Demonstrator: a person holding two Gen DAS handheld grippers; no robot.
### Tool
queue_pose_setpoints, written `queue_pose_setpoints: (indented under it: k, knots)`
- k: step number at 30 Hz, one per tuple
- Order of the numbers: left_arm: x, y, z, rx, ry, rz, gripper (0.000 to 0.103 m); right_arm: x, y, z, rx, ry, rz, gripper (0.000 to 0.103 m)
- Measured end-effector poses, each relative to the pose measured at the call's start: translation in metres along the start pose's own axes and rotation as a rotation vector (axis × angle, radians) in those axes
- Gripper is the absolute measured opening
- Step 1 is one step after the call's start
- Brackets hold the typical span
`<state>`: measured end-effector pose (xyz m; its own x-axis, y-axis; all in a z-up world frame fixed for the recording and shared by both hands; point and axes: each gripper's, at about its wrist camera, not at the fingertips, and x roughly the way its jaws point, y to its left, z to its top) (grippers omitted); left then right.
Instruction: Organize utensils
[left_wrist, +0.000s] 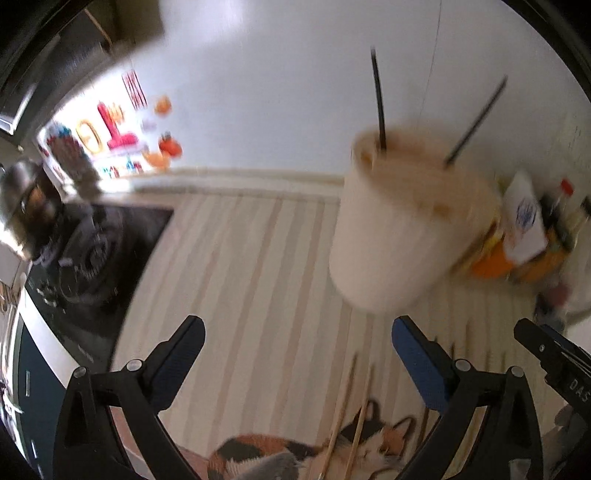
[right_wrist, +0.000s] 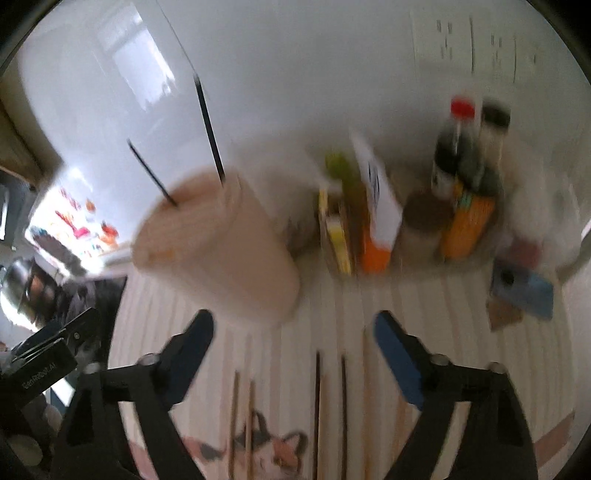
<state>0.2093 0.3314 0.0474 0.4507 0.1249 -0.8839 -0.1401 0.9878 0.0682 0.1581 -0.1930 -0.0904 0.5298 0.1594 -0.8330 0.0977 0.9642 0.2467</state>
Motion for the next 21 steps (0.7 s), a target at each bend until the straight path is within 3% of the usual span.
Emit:
queue_pose_setpoints:
  k: [4,6,7,11,16,18,19,21]
  knots:
    - [0.057,-0.045,-0.028,0.049,0.103,0.031,0.102,0.034,-0.012,-0.029,0.006,0.141,0.003,0.048]
    - [0.085,-0.061,-0.047,0.064,0.173,0.019,0.101,0.052,-0.018,-0.046,0.007,0.218,-0.008,0.042]
    - [0.089,-0.058,-0.053,0.068,0.203,0.013,0.095,0.058,-0.021,-0.053,0.006,0.246,-0.009,0.037]
    - [0.122,-0.065,-0.082,0.091,0.332,-0.012,0.063,0.090,-0.034,-0.085,0.023,0.372,-0.019,0.029]
    - [0.140,-0.071,-0.100,0.113,0.392,-0.005,0.053,0.122,-0.042,-0.117,0.034,0.487,-0.012,0.026]
    - [0.143,-0.071,-0.103,0.115,0.404,-0.005,0.051,0.132,-0.041,-0.127,0.020,0.521,-0.014,0.022]
    - [0.142,-0.070,-0.104,0.114,0.403,-0.008,0.050,0.135,-0.040,-0.131,0.014,0.530,-0.018,0.015]
    - [0.140,-0.070,-0.104,0.116,0.394,-0.011,0.050,0.137,-0.042,-0.137,0.018,0.524,-0.019,0.012]
